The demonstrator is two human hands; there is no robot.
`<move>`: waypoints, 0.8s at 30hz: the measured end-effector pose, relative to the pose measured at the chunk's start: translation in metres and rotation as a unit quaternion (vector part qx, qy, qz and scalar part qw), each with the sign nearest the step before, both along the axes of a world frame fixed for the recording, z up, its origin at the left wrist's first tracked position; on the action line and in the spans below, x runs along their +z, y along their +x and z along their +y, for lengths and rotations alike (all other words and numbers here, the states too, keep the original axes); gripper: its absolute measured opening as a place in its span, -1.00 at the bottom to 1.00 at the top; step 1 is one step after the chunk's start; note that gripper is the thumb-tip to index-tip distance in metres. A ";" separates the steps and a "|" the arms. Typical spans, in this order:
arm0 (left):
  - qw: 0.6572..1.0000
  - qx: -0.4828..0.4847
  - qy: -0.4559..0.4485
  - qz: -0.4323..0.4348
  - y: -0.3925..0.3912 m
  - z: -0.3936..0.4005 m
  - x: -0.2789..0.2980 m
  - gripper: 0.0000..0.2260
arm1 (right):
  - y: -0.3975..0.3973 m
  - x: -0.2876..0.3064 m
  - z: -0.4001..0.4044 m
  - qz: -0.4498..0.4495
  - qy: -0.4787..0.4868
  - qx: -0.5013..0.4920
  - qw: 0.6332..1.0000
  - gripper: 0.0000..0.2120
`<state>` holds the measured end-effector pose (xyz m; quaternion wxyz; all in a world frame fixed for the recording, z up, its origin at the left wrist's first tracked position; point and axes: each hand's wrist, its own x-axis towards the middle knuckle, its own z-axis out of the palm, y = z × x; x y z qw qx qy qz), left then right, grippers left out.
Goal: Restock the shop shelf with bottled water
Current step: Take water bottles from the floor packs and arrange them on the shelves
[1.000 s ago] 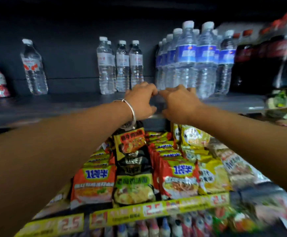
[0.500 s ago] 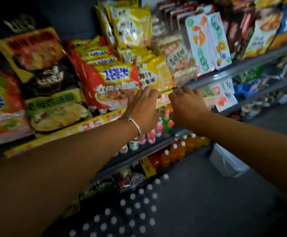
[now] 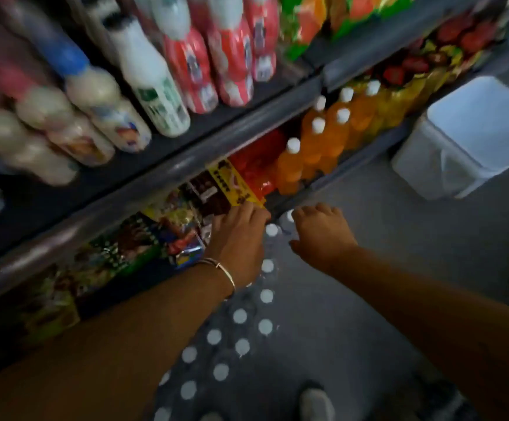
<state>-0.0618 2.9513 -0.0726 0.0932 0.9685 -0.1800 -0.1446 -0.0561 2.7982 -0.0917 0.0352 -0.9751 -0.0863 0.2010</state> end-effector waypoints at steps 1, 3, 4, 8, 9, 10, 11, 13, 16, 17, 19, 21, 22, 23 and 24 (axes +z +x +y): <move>1.000 0.001 0.002 0.009 -0.001 0.004 -0.026 -0.61 | -0.002 -0.030 0.003 0.015 -0.001 0.003 1.000 -0.57; 1.000 0.003 0.001 0.020 -0.002 0.011 -0.073 -0.61 | -0.006 -0.085 0.009 0.045 -0.002 0.001 0.999 -0.54; 1.000 0.005 -0.001 0.023 -0.002 0.013 -0.095 -0.60 | -0.008 -0.110 0.012 0.060 0.001 -0.003 0.998 -0.52; 1.000 0.005 -0.003 0.019 -0.002 0.021 -0.161 -0.58 | -0.014 -0.195 0.022 0.114 0.052 -0.032 0.992 -0.37; 1.000 0.006 -0.005 0.016 -0.002 0.023 -0.173 -0.58 | -0.014 -0.212 0.024 0.127 0.073 -0.044 0.988 -0.31; 1.000 0.008 -0.010 0.010 -0.002 0.025 -0.184 -0.57 | -0.014 -0.227 0.026 0.140 0.095 -0.057 0.984 -0.27; 1.000 0.011 -0.018 0.003 -0.003 0.027 -0.193 -0.57 | -0.014 -0.240 0.028 0.151 0.120 -0.070 0.979 -0.23; 0.999 0.018 -0.035 -0.008 -0.004 0.031 -0.207 -0.55 | -0.014 -0.258 0.033 0.164 0.178 -0.107 0.964 -0.19; 0.999 0.013 -0.044 -0.001 -0.008 0.034 -0.223 -0.53 | -0.014 -0.274 0.039 0.152 0.244 -0.150 0.946 -0.24; 0.999 0.011 -0.048 0.001 -0.009 0.036 -0.226 -0.52 | -0.013 -0.277 0.040 0.150 0.250 -0.151 0.944 -0.29; 0.999 0.010 -0.053 -0.005 -0.012 0.038 -0.229 -0.52 | -0.013 -0.278 0.040 0.143 0.246 -0.147 0.947 -0.39; 0.999 0.007 -0.052 -0.012 -0.013 0.040 -0.225 -0.51 | -0.014 -0.272 0.037 0.130 0.244 -0.152 0.949 -0.42; 0.999 0.002 -0.048 -0.015 -0.014 0.040 -0.221 -0.51 | -0.015 -0.265 0.035 0.122 0.245 -0.153 0.950 -0.42; 0.999 -0.003 -0.041 -0.016 -0.014 0.040 -0.216 -0.50 | -0.015 -0.257 0.033 0.117 0.247 -0.150 0.950 -0.42; 0.999 -0.008 -0.032 -0.015 -0.014 0.041 -0.207 -0.50 | -0.015 -0.245 0.031 0.113 0.251 -0.147 0.950 -0.42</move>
